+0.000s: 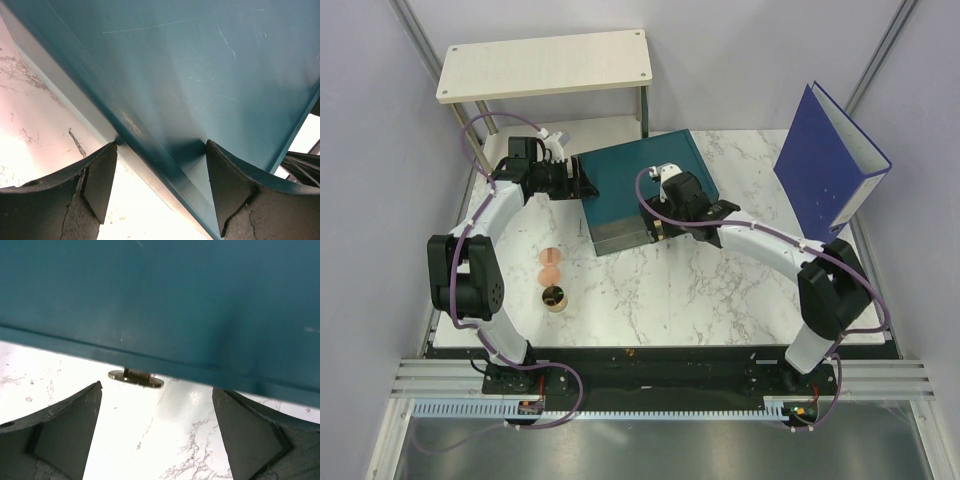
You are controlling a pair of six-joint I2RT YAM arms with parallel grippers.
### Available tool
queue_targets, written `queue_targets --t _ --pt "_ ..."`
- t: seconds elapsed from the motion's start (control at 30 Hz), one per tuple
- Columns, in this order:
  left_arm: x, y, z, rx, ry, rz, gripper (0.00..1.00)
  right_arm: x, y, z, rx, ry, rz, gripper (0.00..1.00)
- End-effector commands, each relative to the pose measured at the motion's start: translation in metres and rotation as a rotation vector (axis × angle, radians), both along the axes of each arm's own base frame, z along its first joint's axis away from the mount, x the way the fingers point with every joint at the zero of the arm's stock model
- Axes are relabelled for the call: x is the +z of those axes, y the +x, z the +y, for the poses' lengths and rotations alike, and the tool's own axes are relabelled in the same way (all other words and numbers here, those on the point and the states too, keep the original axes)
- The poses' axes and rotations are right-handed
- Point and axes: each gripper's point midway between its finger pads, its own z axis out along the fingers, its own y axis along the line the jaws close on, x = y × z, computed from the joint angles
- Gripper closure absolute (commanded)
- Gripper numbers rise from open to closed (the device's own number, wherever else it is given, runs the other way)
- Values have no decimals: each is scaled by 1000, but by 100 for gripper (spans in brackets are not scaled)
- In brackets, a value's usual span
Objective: Organize the makeup
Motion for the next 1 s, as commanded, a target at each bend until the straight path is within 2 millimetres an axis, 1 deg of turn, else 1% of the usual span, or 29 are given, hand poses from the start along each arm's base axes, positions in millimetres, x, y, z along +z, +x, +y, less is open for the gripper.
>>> queue_targets --t 0.0,0.03,0.07,0.1,0.13,0.17,0.2,0.23,0.27,0.3,0.33,0.37,0.4,0.43,0.47,0.5,0.53,0.57,0.6,0.63,0.67,0.7,0.73,0.77,0.87,0.9,0.93,0.97 --pt "-46 -37 6 -43 98 159 23 45 -10 -6 10 117 -115 2" --pt "-47 -37 6 -42 101 159 23 43 -15 -11 4 115 -108 2" --pt "-46 -37 6 -46 98 157 23 33 -23 -18 -15 115 -81 2" --pt "-47 -37 6 -47 99 159 23 41 -27 -22 -31 138 -90 2" --pt "-47 -37 6 -48 99 160 23 33 -31 -30 -58 152 -80 2" --pt "-49 -37 5 -49 99 166 23 34 -31 -33 -116 218 -57 2" --pt "-49 -36 5 -52 99 164 23 43 -33 -39 -145 271 -64 2" --pt "-49 -36 4 -56 94 167 22 34 -32 -49 -192 321 -40 2" --pt "-49 -35 4 -57 91 168 22 34 -31 -53 -219 372 -32 2" --pt "-50 -36 4 -57 87 174 22 40 -27 -63 -300 465 -15 2" --pt "-50 -36 2 -61 81 176 22 35 -31 -60 -290 535 6 2" --pt "-50 -36 2 -61 77 180 22 35 -32 -61 -302 588 20 2" --pt "-51 -36 2 -61 77 181 22 33 -29 -65 -366 668 61 2" --pt "-52 -35 1 -62 76 185 22 27 -29 -66 -378 724 71 2" --pt "-53 -36 1 -64 76 188 22 20 -33 -62 -380 777 124 2" --pt "-53 -35 1 -63 75 189 22 19 -32 -63 -429 854 169 2" --pt "-54 -35 1 -65 73 189 22 17 -33 -61 -431 922 174 2" --pt "-53 -34 0 -66 71 188 22 9 -35 -58 -443 952 213 2" --pt "-52 -34 0 -67 70 186 22 6 -36 -57 -457 983 232 2" --pt "-52 -34 0 -67 70 186 22 8 -37 -55 -475 1068 253 2" --pt "-51 -33 0 -67 71 181 22 -2 -37 -54 -495 1088 278 2" --pt "-51 -33 0 -67 72 181 22 -3 -37 -53 -503 1126 293 2" --pt "-50 -33 1 -65 74 178 22 3 -37 -52 -492 1194 288 2" --pt "-50 -33 1 -66 75 175 22 -6 -36 -50 -504 1203 310 2" --pt "-49 -33 1 -64 75 175 22 -12 -32 -47 -498 1268 319 2" --pt "-50 -33 1 -64 75 176 22 -5 -29 -44 -463 1304 297 3" --pt "-50 -33 1 -63 77 178 22 -6 -28 -43 -459 1324 306 3" --pt "-50 -33 1 -64 75 176 22 -23 -27 -41 -495 1338 360 5"
